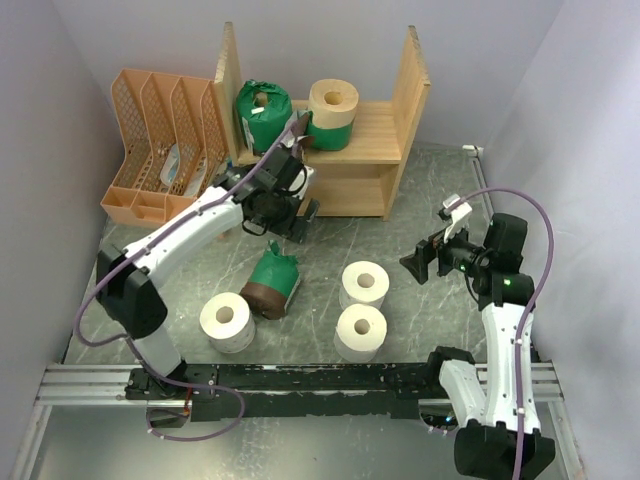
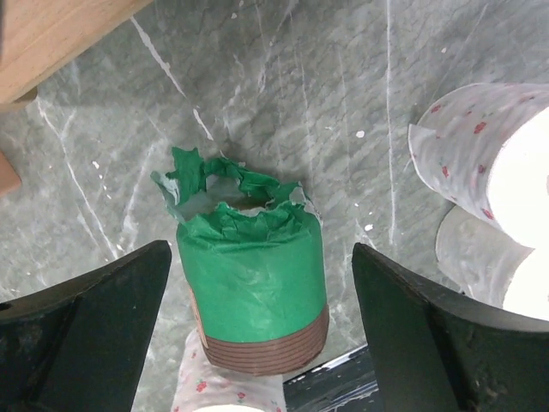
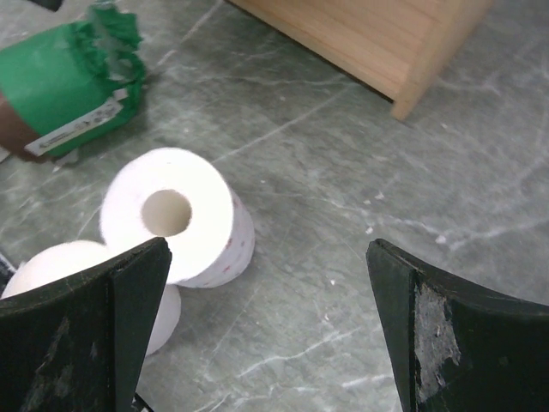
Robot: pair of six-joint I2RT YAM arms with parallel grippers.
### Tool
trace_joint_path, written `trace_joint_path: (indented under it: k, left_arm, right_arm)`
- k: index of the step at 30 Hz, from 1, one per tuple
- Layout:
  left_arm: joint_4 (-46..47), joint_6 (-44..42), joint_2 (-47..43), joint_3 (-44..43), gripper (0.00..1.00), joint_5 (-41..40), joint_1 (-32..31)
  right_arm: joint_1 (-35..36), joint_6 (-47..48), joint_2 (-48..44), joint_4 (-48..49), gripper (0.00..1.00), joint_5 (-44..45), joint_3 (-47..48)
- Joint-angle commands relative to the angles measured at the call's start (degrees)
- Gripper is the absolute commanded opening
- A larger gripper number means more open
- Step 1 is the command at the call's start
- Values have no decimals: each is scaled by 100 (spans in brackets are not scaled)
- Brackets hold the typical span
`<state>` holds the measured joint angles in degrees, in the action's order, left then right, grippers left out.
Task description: Place and organize the paper towels onto the shelf
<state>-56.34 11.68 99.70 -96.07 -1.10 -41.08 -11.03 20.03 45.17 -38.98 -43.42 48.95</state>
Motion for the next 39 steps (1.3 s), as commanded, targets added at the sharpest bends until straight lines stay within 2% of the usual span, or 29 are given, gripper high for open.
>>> trace_joint_path:
  k: [1, 5, 9, 13, 15, 17, 20, 22, 25, 29, 32, 39]
  left_arm:
    - [671, 751, -1159, 678, 99, -416, 0]
    - [742, 1714, -2195, 1145, 100, -1045, 4]
    - [787, 2426, -3071, 1664, 99, -1585, -3]
    - [492, 3212, -3773, 2161, 96, -2080, -2]
    - [487, 3526, -4115, 2473, 95, -2030, -8]
    - [636, 3615, -4413, 2773, 94, -1842, -19]
    - [274, 3769, -4546, 2803, 94, -1860, -32]
    - [-16, 3802, -4570, 2718, 94, -1923, -47]
    - [-263, 3819, -4721, 2613, 94, -2083, -52]
    - [-470, 3911, -4845, 2433, 94, -2249, -51]
    - [-563, 3966, -4874, 2352, 94, -2293, -54]
    - [-659, 4081, -5016, 2424, 93, -2304, -49]
  right_arm:
    - [43, 1177, 186, -450, 100, -1234, 436]
    - [48, 1723, 478, -496, 100, -1927, 634]
    - [48, 1025, 615, 420, 100, -2367, 385]
    - [106, 900, 1029, 949, 100, -2615, 363]
    - [363, 920, 1457, 943, 100, -2549, 599]
    - [979, 1358, 1999, 547, 100, -2142, 1165]
    - [2170, 1985, 2843, 53, 100, -1688, 1692]
    - [2505, 1884, 3291, 399, 100, -1815, 1754]
    - [2701, 1410, 3904, 1319, 100, -2006, 1736]
    - [3281, 1770, 4554, 1707, 100, -1333, 1873]
    - [3456, 1698, 5119, 2105, 100, -1162, 1990]
    - [3597, 1528, 6373, 1895, 100, -2217, 2914]
